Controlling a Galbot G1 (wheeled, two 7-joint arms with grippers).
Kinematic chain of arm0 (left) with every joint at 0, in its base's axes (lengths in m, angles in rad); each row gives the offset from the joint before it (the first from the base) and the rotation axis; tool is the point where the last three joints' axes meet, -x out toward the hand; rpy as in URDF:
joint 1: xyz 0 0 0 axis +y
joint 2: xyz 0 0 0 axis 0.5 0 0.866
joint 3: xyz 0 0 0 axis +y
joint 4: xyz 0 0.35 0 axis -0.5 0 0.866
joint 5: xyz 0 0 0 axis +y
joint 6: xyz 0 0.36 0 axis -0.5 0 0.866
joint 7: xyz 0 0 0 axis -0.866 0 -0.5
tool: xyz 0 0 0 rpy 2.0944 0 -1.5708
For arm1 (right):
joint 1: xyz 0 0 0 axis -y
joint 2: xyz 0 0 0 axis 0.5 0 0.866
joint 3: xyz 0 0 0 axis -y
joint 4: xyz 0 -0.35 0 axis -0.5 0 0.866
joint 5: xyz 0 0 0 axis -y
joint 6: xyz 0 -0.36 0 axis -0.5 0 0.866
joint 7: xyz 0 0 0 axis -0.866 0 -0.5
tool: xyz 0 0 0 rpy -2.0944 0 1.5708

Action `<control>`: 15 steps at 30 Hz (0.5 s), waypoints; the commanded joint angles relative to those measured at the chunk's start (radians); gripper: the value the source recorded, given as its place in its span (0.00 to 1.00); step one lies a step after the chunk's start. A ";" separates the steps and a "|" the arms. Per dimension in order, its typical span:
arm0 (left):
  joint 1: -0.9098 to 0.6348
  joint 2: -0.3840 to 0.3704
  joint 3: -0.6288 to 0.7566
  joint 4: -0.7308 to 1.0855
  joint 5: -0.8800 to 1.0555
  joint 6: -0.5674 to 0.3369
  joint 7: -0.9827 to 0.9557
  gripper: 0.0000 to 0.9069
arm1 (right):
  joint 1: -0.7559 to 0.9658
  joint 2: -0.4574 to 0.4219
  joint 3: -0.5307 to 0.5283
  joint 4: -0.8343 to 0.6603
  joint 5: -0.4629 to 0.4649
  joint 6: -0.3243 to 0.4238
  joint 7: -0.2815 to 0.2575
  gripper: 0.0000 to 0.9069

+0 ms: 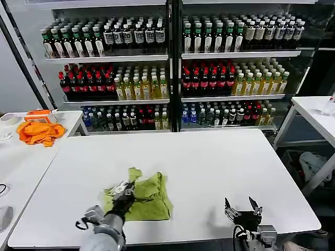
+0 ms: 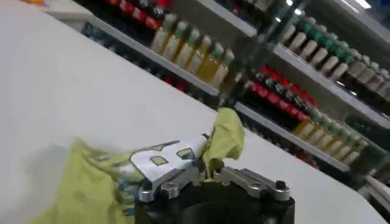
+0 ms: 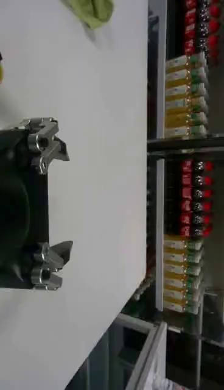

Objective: Fold and organize the clothes.

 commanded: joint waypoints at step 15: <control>0.028 -0.020 -0.029 -0.148 -0.188 0.029 0.091 1.00 | -0.010 0.005 -0.011 0.011 -0.012 0.004 0.000 1.00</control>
